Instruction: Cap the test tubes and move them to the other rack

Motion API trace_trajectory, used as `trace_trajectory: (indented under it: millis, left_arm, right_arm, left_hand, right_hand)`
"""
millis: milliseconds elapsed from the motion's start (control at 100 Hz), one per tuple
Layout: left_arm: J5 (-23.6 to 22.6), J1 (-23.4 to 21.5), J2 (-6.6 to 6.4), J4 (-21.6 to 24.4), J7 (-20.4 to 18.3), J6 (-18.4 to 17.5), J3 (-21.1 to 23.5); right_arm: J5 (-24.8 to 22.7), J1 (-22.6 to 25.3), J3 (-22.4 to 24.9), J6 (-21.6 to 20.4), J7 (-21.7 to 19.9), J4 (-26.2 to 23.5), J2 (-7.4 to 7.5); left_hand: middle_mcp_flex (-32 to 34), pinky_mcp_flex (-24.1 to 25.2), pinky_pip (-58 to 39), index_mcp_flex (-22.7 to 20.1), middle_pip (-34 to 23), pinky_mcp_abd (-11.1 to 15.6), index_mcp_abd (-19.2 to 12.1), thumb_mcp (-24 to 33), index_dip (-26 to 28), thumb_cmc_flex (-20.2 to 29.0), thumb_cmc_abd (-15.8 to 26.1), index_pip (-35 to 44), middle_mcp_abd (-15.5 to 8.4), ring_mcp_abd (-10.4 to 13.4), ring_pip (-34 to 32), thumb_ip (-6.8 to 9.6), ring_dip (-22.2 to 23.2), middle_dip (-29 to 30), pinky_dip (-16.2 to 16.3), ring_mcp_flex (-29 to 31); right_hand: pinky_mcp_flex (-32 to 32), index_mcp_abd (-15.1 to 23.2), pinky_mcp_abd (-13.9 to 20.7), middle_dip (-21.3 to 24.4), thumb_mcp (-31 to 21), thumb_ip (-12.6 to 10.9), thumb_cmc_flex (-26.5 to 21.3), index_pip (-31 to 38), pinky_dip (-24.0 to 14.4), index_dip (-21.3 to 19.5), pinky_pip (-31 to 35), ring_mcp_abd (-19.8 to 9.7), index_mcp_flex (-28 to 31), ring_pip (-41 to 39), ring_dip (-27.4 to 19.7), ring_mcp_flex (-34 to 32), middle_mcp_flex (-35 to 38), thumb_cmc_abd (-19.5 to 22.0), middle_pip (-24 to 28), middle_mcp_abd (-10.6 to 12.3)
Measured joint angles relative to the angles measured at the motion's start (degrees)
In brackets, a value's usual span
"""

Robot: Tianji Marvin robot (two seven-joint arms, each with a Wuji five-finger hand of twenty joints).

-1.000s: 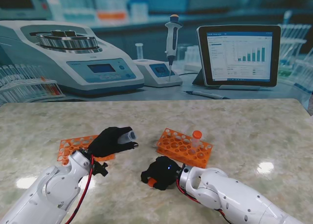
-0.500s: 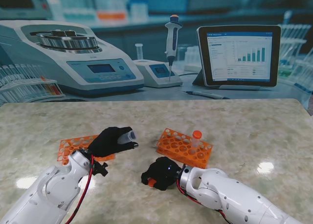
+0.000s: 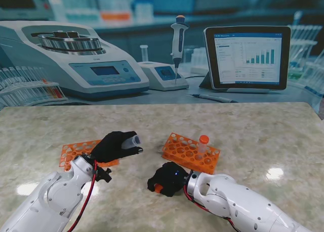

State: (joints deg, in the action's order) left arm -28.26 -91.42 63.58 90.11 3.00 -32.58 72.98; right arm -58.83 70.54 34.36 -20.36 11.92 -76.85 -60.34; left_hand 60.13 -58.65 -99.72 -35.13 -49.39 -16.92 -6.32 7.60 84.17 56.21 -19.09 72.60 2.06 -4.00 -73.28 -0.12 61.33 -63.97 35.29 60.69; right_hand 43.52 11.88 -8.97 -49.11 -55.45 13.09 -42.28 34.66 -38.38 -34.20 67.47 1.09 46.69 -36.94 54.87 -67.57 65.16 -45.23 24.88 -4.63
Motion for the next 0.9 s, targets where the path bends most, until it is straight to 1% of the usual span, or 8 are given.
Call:
trace_trajectory:
  millis: [330,750,900]
  left_arm:
    - [0.0,0.0,0.0,0.0,0.0,0.0,0.1]
    - [0.1,0.0,0.0,0.0,0.0,-0.1,0.0]
    - [0.1,0.0,0.0,0.0,0.1,-0.1,0.0]
  right_arm:
    - [-0.3,1.4,2.2,-0.2,-0.1,-1.4,0.02]
    - [0.1,1.3,2.4,-0.6,0.1,-1.8,-0.08]
    - [0.6,1.1,2.3,-0.9,-0.8,-1.8,-0.09]
  left_hand:
    - [0.0,0.0,0.0,0.0,0.0,0.0,-0.3,0.0,0.0,0.0,0.0,0.0,0.0,0.0,0.0,0.0,-0.2,0.0,0.0,0.0]
    - [0.0,0.0,0.0,0.0,0.0,0.0,-0.3,0.0,0.0,0.0,0.0,0.0,0.0,0.0,0.0,0.0,-0.2,0.0,0.0,0.0]
    - [0.0,0.0,0.0,0.0,0.0,0.0,-0.3,0.0,0.0,0.0,0.0,0.0,0.0,0.0,0.0,0.0,-0.2,0.0,0.0,0.0]
  right_hand:
    - [0.1,1.0,0.0,0.1,0.0,0.0,-0.6,-0.6,0.0,-0.8,0.0,0.1,1.3,0.0,0.0,0.0,0.1,-0.2,-0.5,-0.3]
    - [0.2,2.4,0.0,0.1,-0.1,0.0,-1.4,-0.7,0.0,-3.0,0.0,0.3,2.4,0.0,0.0,0.0,0.1,-0.2,-0.7,-0.9]
    - [0.2,2.9,0.0,0.2,-0.1,0.0,-1.7,-0.7,0.0,-3.2,0.0,0.4,2.9,0.0,0.0,0.0,0.1,-0.2,-0.7,-1.1]
